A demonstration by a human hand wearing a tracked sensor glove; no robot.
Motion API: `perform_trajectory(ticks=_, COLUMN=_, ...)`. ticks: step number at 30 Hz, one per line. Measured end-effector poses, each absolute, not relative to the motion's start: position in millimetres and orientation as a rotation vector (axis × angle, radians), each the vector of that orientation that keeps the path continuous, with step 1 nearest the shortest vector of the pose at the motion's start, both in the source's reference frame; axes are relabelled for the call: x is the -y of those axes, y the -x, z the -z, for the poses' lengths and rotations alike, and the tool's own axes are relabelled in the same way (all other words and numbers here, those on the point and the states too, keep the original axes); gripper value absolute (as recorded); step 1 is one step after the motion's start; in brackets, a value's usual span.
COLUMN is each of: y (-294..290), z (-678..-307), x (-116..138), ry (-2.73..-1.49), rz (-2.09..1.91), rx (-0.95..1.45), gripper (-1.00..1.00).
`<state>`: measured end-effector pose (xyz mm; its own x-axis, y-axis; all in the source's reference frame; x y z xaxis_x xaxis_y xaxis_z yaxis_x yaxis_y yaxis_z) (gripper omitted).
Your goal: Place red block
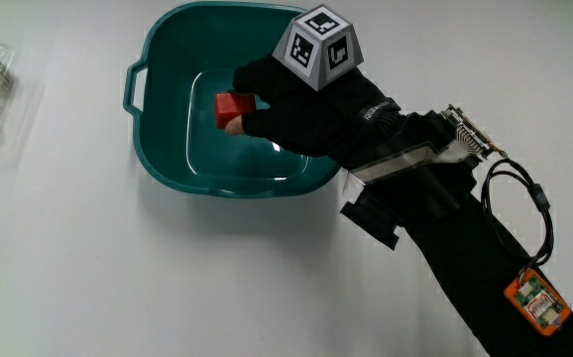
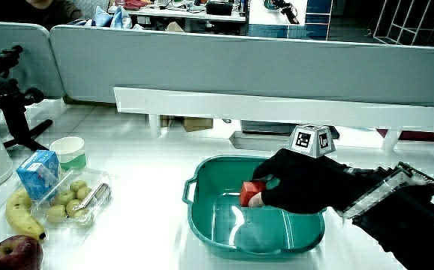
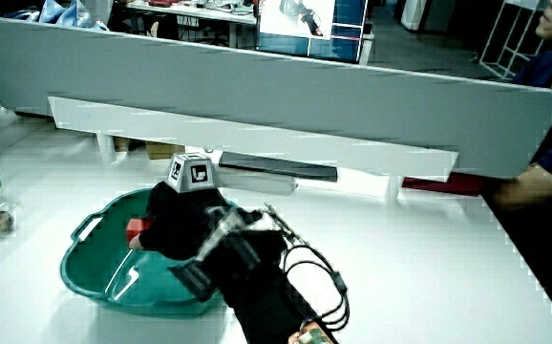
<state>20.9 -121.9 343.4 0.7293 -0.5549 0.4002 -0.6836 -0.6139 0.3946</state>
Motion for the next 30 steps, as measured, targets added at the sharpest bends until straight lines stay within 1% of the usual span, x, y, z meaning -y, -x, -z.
perform_trajectory(ticks=5, y=-22.2, z=-358.8, x=128.1, ry=-2.403, rz=-0.290, rx=0.880, gripper=0.00)
perform_trajectory(ticks=7, y=-23.7, z=-368.8, x=130.1, ry=-2.376, rz=-0.290, rx=0.855, gripper=0.00)
perform_trajectory(ticks=12, y=-24.2, z=-389.0, x=130.3, ry=-2.369, rz=-0.305, rx=0.805, gripper=0.00)
perform_trajectory(ticks=15, y=-20.1, z=-397.5, x=128.0, ry=-2.345, rz=-0.279, rx=0.804, gripper=0.00)
perform_trajectory(ticks=20, y=-15.8, z=-415.8, x=127.0, ry=-2.340, rz=-0.209, rx=0.771, gripper=0.00)
perform_trajectory(ticks=29, y=-10.1, z=-429.7, x=122.2, ry=-2.280, rz=-0.146, rx=0.759, gripper=0.00)
perform_trajectory(ticks=30, y=-9.6, z=-430.2, x=121.9, ry=-2.291, rz=-0.133, rx=0.757, gripper=0.00)
